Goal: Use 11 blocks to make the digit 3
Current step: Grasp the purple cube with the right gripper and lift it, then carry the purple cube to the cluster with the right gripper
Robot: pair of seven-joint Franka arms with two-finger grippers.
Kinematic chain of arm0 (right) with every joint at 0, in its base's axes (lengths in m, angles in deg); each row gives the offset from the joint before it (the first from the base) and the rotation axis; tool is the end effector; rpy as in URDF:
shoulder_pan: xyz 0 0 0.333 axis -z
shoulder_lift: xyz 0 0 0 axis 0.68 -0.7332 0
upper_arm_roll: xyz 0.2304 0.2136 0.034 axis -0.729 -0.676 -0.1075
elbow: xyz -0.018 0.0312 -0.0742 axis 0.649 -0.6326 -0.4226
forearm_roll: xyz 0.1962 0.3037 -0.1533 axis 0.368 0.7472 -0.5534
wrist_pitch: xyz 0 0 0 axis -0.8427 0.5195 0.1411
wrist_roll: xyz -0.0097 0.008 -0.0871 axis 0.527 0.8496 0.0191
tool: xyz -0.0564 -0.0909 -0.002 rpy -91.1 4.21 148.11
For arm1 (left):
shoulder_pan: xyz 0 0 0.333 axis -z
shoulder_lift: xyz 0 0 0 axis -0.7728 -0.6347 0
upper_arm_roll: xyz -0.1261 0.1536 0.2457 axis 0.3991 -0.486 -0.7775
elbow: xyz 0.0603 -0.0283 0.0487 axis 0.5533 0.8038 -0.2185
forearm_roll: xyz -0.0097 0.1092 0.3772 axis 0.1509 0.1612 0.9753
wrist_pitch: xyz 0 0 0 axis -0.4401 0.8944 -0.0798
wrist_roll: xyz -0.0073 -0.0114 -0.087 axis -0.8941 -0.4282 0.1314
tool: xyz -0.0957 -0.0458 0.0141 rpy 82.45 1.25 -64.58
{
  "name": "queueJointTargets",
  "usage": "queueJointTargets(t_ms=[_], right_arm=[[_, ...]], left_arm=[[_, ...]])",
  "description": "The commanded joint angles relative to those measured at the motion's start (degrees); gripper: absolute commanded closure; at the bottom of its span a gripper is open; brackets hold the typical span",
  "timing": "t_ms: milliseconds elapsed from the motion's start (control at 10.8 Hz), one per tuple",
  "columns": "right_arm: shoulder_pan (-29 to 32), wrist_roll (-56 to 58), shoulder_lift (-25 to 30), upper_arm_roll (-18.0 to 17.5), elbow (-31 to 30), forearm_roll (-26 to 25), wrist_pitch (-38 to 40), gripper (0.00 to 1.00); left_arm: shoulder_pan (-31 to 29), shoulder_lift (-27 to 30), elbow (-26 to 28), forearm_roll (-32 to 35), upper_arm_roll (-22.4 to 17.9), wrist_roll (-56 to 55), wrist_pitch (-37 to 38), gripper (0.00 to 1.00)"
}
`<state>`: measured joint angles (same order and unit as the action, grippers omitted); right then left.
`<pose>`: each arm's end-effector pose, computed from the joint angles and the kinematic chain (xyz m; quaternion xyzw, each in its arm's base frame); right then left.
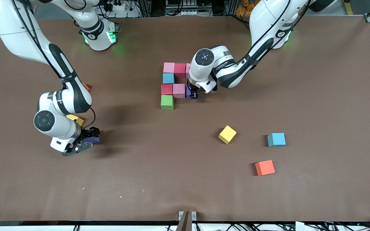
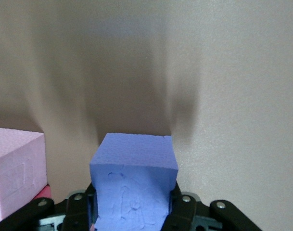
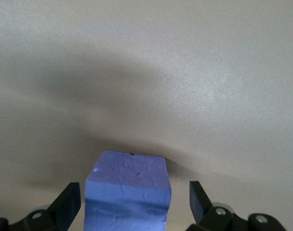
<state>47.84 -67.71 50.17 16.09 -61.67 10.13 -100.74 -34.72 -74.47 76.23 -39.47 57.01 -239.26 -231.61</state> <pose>0.6350 0.0380 0.2018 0.9834 0.1780 -0.0295 0.0168 0.3729 -0.4796 0.2031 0.6980 0.7117 -0.0770 0.0195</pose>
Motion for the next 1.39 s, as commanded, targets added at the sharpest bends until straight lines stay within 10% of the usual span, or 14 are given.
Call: queueJointTargets(t_ms=[0,185,555,833,1296], right_arm=[[1.5,-0.5,-1.0,-1.0,0.7,-0.6,-0.1,0.46],[1.3,-0.9,-0.9,-1.0,0.7,-0.5,0.3,0.8],[-4.5,-12.7,0.7,-1.9,1.9,-0.5,3.0,0.81],[-10.3,-22.6,0.7,-3.7,4.8,1.5,7.2,0.81],[-19.3,-43.3,0.2,-7.1,6.4,3.1,7.1,0.81]], left_arm=[[0.5,0.7,0.6,1.5,0.1,-2.5,-0.6,1.0],[0.7,0.7,0.5,1.5,0.1,-2.4,-0.7,1.0],[0.6,0.4,0.2,1.5,0.0,-2.4,-0.6,0.98],[0.1,0.3,-0.2,1.6,0.0,-1.5,-0.6,0.0],[-0.3,2.0,-0.6,1.2,1.1,-1.9,-0.2,0.0]])
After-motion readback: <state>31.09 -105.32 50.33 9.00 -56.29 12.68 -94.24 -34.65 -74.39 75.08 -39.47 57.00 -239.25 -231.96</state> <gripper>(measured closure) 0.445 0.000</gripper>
